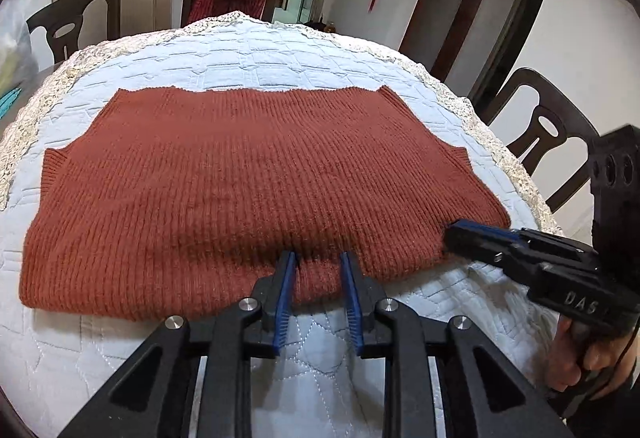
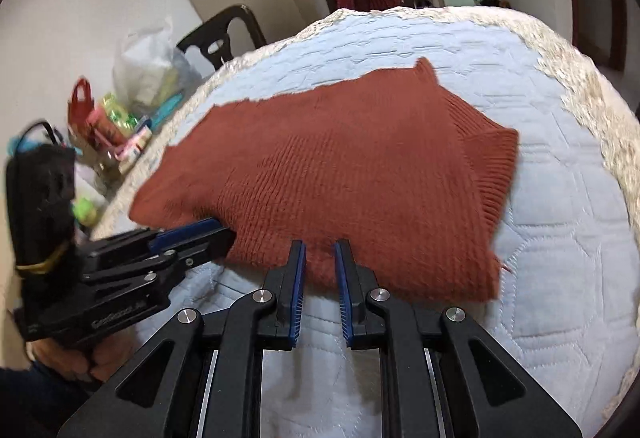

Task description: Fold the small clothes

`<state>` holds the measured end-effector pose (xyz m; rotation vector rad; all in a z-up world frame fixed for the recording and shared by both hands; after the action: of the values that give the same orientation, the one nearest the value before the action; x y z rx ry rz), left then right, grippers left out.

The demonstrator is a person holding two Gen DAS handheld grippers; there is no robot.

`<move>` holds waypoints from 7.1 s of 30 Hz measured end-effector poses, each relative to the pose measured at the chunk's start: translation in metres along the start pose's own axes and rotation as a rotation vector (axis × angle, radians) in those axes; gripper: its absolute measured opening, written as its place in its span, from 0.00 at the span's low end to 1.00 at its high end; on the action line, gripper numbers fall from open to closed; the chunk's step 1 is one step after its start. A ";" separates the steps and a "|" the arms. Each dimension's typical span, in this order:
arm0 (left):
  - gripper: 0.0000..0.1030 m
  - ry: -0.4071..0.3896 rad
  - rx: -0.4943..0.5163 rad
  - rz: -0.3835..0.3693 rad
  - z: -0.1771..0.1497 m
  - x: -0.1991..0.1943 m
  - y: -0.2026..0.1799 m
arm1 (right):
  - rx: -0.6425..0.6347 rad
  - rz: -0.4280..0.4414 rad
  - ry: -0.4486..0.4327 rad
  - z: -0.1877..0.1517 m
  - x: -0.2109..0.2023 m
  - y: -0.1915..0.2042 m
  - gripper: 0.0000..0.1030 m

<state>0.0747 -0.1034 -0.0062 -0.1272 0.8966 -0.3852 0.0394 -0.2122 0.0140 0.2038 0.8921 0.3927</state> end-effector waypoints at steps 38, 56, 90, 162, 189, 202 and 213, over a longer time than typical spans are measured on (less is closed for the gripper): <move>0.25 -0.134 -0.191 0.270 -0.003 -0.055 0.119 | 0.149 -0.089 -0.084 0.005 -0.024 -0.049 0.13; 0.26 -0.116 -0.193 0.288 -0.008 -0.048 0.118 | 0.162 -0.081 -0.068 0.002 -0.020 -0.053 0.12; 0.52 -0.135 -0.431 0.111 -0.038 -0.067 0.140 | 0.290 0.022 -0.061 -0.033 -0.042 -0.050 0.44; 0.36 -0.160 -0.114 0.139 -0.048 -0.090 0.066 | 0.010 -0.107 -0.135 -0.032 -0.060 0.014 0.21; 0.43 -0.141 -0.118 0.104 -0.056 -0.073 0.071 | -0.113 -0.102 0.023 0.003 0.037 0.078 0.08; 0.48 -0.134 -0.093 0.115 -0.055 -0.072 0.067 | -0.189 -0.026 -0.026 -0.057 -0.013 0.103 0.08; 0.49 -0.156 -0.100 0.122 -0.058 -0.087 0.064 | -0.211 -0.034 0.029 -0.074 -0.008 0.104 0.07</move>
<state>-0.0017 -0.0086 0.0051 -0.1907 0.7657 -0.2142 -0.0489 -0.1205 0.0085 -0.0109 0.8752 0.4558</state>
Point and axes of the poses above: each gripper's, at about its wrist camera, not at the fingertips, and x roughly the way its jaws point, y to its left, z to its top, the point moved 2 cm from there along x, roughly the way its jaws point, and after that the axes turned 2 degrees about -x, right-handed, at the moved point
